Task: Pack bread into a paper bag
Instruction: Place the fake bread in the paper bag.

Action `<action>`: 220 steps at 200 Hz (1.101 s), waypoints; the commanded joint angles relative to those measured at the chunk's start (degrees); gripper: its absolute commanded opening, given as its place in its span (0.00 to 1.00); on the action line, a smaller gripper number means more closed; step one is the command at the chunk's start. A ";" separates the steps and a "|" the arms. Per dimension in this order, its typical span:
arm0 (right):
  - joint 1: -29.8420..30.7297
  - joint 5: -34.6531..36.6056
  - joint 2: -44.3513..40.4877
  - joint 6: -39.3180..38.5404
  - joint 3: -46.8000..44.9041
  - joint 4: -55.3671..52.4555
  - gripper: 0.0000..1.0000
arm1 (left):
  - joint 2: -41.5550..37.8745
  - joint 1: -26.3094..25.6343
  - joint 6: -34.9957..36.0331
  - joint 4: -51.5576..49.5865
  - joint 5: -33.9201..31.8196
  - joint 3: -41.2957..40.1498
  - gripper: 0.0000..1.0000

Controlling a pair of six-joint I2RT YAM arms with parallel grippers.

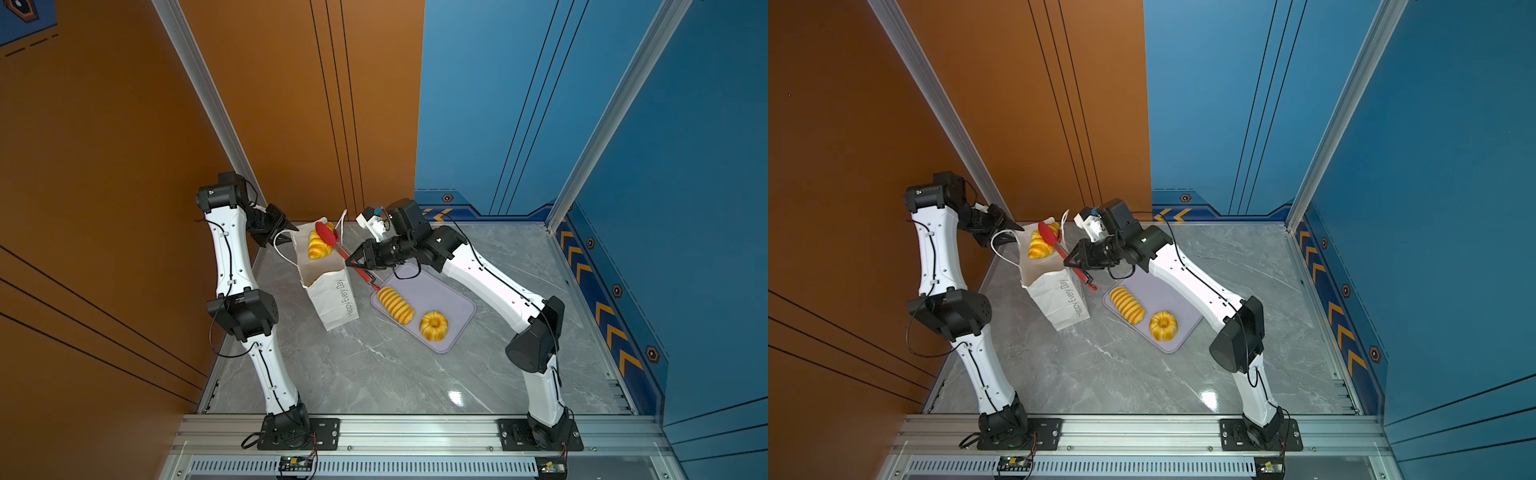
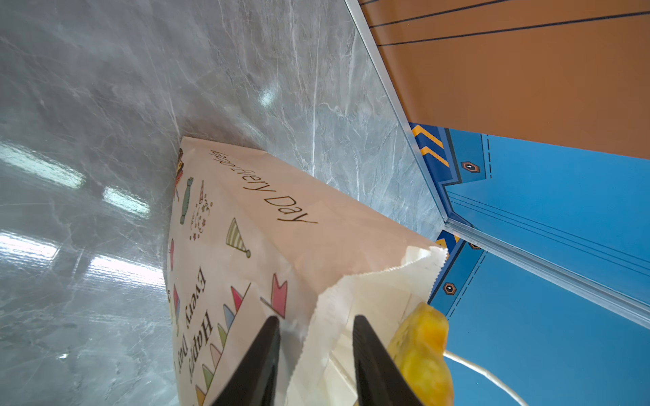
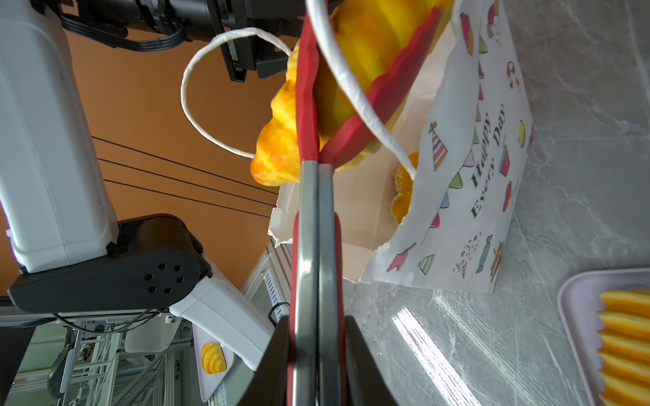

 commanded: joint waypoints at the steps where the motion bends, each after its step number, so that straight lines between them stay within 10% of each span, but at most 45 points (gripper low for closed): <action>1: 0.97 -0.15 0.52 -2.23 3.15 -1.51 0.00 | 0.24 0.21 0.40 -9.04 -0.95 -0.76 0.32; 29: 1.53 2.37 0.47 -4.11 3.62 -4.47 0.06 | 0.37 0.39 0.50 -9.03 -0.88 -0.94 0.14; 100: 1.62 2.38 3.11 -4.11 4.93 -5.33 0.47 | 0.54 0.30 0.58 -9.01 -0.32 -0.88 0.08; 220: 2.07 7.38 -2.73 -7.77 7.00 -7.70 0.47 | 0.45 0.39 0.67 -9.10 0.07 -0.92 0.07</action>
